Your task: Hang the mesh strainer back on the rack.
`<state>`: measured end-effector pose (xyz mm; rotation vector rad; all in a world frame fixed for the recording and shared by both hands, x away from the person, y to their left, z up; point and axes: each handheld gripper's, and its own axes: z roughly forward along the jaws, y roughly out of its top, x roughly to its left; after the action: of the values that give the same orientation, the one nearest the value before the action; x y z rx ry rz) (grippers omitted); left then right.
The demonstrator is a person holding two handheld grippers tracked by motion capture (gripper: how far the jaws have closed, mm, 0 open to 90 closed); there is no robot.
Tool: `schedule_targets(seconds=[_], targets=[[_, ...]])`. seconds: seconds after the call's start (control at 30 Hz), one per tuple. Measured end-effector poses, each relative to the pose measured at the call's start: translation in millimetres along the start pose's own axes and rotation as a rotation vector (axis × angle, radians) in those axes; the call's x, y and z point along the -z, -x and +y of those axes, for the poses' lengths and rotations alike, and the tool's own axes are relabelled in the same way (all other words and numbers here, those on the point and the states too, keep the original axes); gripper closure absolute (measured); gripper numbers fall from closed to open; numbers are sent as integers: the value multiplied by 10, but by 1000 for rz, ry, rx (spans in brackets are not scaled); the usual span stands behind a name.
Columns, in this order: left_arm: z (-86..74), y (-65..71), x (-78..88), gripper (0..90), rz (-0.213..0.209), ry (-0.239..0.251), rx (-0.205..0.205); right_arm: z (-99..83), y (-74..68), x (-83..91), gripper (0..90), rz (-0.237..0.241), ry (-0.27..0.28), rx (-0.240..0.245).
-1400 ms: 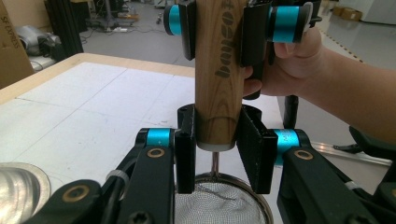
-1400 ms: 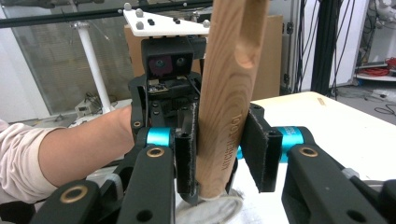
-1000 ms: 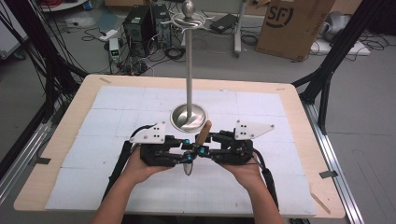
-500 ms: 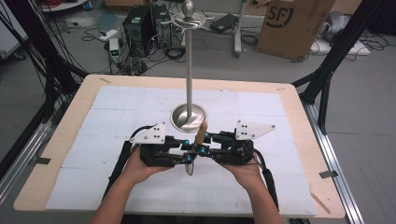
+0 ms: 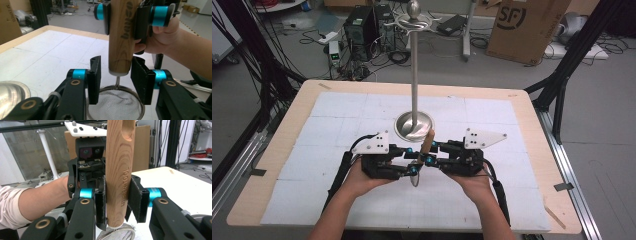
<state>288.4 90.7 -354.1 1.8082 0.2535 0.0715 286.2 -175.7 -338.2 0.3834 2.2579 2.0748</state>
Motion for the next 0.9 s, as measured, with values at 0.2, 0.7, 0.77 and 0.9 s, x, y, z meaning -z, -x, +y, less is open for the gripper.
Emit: schedule_targets(seconds=[0.2,0.7,0.77,0.9], targets=[[-52,-6,27,509,37,-12,3,5,2,31,695,-11,-8,1],[-304,-123,416,344,252,-45,26,10,69,100,695,-70,-51,-5],[-355,-131,473,326,270,-50,26,19,79,114,694,-82,-58,-3],[-415,-140,544,294,304,-34,32,36,102,138,694,-100,-64,-9]])
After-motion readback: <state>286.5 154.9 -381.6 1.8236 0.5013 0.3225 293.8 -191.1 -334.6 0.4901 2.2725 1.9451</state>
